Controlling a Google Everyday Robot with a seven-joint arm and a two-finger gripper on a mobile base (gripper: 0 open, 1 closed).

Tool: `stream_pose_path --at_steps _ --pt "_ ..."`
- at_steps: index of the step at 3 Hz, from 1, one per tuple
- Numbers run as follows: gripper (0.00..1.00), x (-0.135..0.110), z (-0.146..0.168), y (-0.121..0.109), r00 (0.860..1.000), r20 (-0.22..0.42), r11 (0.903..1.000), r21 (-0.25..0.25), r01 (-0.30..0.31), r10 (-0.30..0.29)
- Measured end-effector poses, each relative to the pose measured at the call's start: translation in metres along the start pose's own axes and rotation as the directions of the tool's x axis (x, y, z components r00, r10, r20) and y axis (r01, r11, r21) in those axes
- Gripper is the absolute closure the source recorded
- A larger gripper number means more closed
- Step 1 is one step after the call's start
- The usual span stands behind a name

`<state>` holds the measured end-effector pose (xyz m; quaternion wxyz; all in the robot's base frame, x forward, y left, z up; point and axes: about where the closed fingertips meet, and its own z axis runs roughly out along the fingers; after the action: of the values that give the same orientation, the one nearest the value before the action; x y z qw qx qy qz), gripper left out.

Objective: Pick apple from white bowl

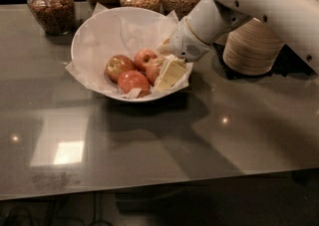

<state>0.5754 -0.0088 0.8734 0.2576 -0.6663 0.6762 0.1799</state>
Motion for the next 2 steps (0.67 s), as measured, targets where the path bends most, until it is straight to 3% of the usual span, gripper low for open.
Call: stream_pose_path --at_steps 2 --pt "0.24 0.0104 0.0095 -0.0045 0.999 -0.024 0.9997 -0.007 -0.022 0.022"
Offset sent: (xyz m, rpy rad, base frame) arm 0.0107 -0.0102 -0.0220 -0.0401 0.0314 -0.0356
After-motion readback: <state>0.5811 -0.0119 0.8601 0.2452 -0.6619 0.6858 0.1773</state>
